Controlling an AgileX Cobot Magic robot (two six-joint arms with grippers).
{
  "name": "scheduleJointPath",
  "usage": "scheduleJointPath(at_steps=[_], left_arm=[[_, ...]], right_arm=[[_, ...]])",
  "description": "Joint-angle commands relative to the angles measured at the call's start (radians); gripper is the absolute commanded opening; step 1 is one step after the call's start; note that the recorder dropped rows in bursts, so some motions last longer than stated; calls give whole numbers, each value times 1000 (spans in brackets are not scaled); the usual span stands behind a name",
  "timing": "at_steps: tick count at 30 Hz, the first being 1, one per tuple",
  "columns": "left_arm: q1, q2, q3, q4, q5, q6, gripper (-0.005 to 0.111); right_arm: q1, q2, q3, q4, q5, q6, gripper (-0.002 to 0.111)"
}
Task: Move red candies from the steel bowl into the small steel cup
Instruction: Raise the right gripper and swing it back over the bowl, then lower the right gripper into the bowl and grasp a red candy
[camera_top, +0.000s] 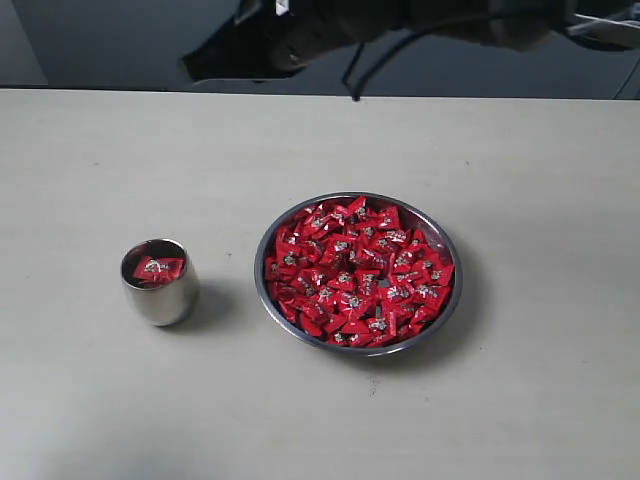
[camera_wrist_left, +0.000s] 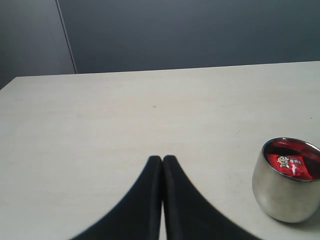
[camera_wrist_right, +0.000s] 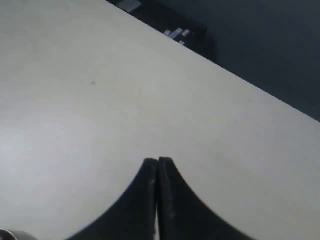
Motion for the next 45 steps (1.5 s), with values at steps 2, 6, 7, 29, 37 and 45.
scheduleJointPath(at_steps=[2, 6, 7, 29, 37, 45], left_arm=[[1, -4, 4, -3, -2, -2, 0], [1, -4, 4, -3, -2, -2, 0], [1, -4, 4, -3, -2, -2, 0], [1, -4, 4, -3, -2, -2, 0], [1, -4, 4, -3, -2, -2, 0], [1, -4, 4, -3, -2, -2, 0]], right_arm=[[-105, -141, 260, -3, -147, 47, 0], [-186, -225, 389, -3, -134, 56, 0], [-209, -242, 414, -3, -116, 58, 0], [-257, -83, 411, 59, 181, -444, 0], [-257, -57, 223, 255, 435, -840, -1], [-257, -3, 14, 296, 678, -962, -1]])
